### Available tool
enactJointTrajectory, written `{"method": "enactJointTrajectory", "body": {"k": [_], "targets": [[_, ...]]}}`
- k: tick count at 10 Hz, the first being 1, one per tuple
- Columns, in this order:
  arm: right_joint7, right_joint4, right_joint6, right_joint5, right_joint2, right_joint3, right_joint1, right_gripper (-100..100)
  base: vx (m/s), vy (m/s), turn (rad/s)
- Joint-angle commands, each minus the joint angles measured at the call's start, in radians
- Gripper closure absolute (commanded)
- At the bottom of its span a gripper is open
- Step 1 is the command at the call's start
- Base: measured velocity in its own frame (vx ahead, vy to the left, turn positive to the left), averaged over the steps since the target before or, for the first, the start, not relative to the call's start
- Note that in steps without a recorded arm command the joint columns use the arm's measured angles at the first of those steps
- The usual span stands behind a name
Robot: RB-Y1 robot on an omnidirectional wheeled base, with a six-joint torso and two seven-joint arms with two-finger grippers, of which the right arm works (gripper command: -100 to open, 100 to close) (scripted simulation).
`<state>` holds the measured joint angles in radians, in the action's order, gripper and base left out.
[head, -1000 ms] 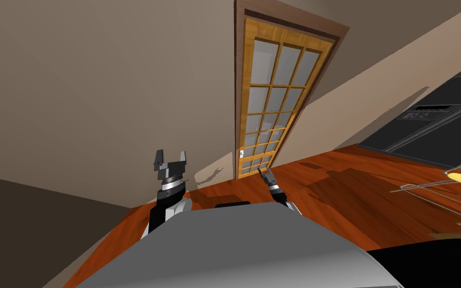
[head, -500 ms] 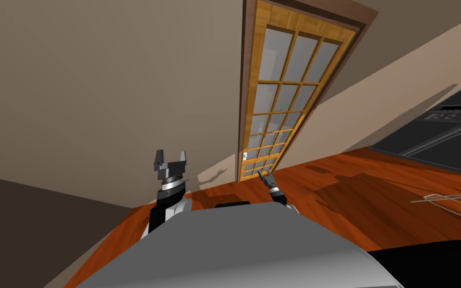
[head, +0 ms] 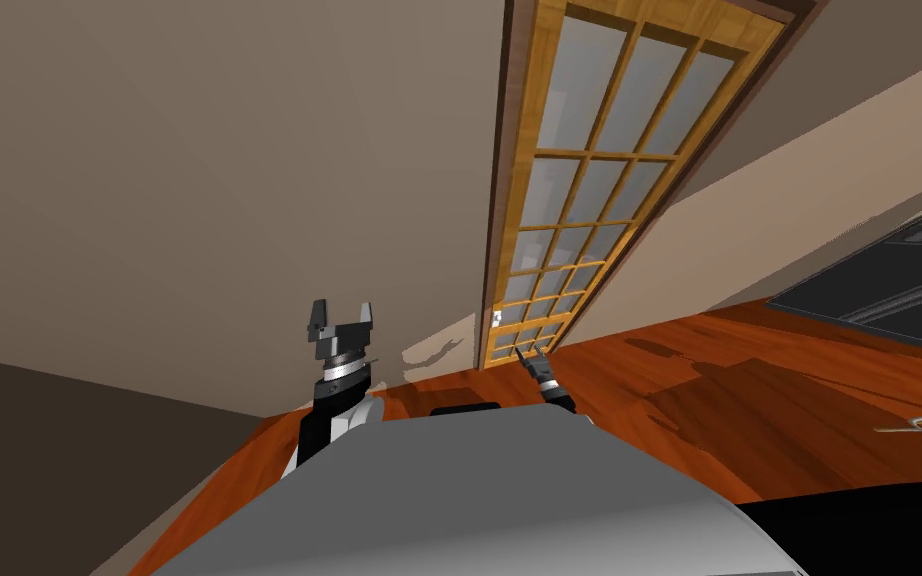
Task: Pull the door open
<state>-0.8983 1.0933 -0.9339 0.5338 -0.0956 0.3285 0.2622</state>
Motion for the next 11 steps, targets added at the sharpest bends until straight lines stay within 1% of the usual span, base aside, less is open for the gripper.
{"method": "enactJointTrajectory", "body": {"k": [1,4,8,9,10,11], "targets": [[-0.029,-0.042,-0.019,0.019,0.002,0.015,-0.007,-100,0.134,0.0,0.057],[-0.08,-0.117,-0.052,0.054,0.007,0.042,-0.022,-100,0.161,0.026,0.073],[-0.124,-0.182,-0.08,0.085,0.014,0.065,-0.035,-100,0.123,-0.004,0.038],[-0.115,-0.17,-0.073,0.08,0.013,0.06,-0.034,-100,0.051,-0.003,0.008],[-0.117,-0.199,-0.087,0.064,-0.005,0.083,-0.037,-100,0.122,0.079,0.194],[-0.117,-0.205,-0.09,0.059,-0.009,0.089,-0.037,-100,0.171,0.127,0.164]]}}
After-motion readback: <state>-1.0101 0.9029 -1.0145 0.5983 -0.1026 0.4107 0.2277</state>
